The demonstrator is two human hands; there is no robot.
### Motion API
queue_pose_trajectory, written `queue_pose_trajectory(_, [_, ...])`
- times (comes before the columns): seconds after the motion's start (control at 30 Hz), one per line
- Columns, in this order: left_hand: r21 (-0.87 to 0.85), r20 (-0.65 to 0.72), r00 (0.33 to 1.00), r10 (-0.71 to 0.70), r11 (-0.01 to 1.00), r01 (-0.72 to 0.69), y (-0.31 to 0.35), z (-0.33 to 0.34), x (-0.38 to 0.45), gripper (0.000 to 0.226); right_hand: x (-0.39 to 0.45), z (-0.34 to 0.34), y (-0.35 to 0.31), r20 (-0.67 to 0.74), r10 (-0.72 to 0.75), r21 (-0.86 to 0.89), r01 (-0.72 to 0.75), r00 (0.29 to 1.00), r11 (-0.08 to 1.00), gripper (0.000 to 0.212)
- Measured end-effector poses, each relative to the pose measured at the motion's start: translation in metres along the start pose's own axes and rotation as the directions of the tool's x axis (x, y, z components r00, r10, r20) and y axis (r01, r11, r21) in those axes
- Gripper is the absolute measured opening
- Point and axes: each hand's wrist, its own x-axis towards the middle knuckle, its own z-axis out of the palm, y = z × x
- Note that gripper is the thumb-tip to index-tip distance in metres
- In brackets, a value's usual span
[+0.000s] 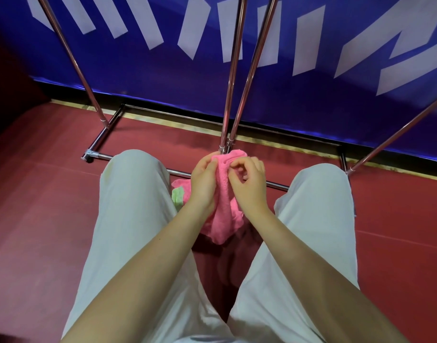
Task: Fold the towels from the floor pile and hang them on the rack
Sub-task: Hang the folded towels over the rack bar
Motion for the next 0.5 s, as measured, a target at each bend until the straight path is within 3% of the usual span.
queue_pose_trajectory(0.1, [0.009,0.013,1.0,0.005,1.0,-0.005,0.003,-0.002,0.001,0.018,0.002,-0.003,0.003,-0.056,0.032,0.005,-0.032,0.998,0.999,0.042])
queue_pose_trajectory(0.17, [0.057,0.028,0.999,0.027,0.998,-0.029,0.004,-0.003,0.003,0.02,0.003,-0.007,-0.001,0.034,0.166,0.123,-0.169,0.985,0.978,0.053])
queue_pose_trajectory(0.23, [0.114,0.046,0.998,0.052,0.992,-0.057,0.005,-0.004,0.004,0.021,0.002,-0.008,-0.004,0.145,0.259,0.244,-0.288,0.955,0.926,0.037])
queue_pose_trajectory(0.3, [0.167,0.071,0.993,0.096,0.98,-0.106,0.005,-0.004,0.002,0.024,0.001,-0.008,-0.003,0.125,0.269,0.24,-0.293,0.955,0.926,0.022])
queue_pose_trajectory(0.5, [0.332,0.191,0.958,0.214,0.904,-0.268,0.008,0.005,-0.009,0.031,0.004,-0.011,-0.001,0.054,0.311,0.312,-0.312,0.949,0.897,0.017])
